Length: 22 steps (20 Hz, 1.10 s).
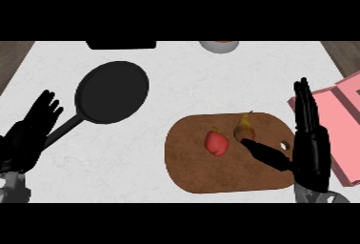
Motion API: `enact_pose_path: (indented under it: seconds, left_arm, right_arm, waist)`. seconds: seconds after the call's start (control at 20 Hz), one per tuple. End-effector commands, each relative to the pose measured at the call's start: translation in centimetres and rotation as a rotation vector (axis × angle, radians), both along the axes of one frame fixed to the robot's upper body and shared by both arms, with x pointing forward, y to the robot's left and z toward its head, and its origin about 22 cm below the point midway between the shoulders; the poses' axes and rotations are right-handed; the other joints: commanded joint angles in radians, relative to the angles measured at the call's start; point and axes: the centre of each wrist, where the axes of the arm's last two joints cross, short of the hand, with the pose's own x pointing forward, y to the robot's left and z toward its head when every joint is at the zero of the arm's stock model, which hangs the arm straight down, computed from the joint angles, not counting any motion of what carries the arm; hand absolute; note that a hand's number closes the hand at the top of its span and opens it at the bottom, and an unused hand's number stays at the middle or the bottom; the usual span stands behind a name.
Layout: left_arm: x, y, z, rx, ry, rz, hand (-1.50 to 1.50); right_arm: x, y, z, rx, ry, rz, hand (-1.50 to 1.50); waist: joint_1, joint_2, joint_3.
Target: Pick the bell pepper from the cutting board and place it in the cardboard box
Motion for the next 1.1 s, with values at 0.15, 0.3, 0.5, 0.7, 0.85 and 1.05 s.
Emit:
enact_pose_path:
  seconds: [0.15,0.3,0.5,0.7,0.85,1.05]
  left_arm:
    - [-0.5,-0.2,0.0,0.000,-0.006,-0.009,0.00]
    - [-0.3,-1.3,0.0,-0.021,-0.002,-0.027,0.00]
    - [-0.4,-0.9,-0.3,-0.023,-0.006,-0.035,0.00]
    - [-0.5,-1.6,0.3,-0.027,-0.022,-0.058,0.00]
    - [0.7,-2.5,0.6,-0.023,-0.022,-0.069,0.00]
    - [-0.4,-2.5,0.9,-0.015,-0.022,-0.056,0.00]
  right_arm:
    - [-1.7,0.6,-1.8,-0.302,0.401,-0.178,-1.50]
    - [-1.7,3.1,-1.0,-0.380,0.527,-0.235,-1.50]
    - [-1.0,7.2,1.4,-0.436,0.702,-0.314,-1.50]
    - [-1.5,12.7,4.0,-0.431,0.818,-0.382,-1.50]
    - [0.1,13.1,4.6,-0.383,0.903,-0.385,-1.50]
    - [0.6,13.4,5.4,-0.362,0.936,-0.430,-1.50]
  waist:
    - [0.009,0.007,-0.006]
    - [0.024,0.011,-0.004]
    - [0.050,0.020,0.000]
    - [0.055,0.018,0.005]
    - [0.048,0.028,0.008]
    - [0.057,0.021,0.009]
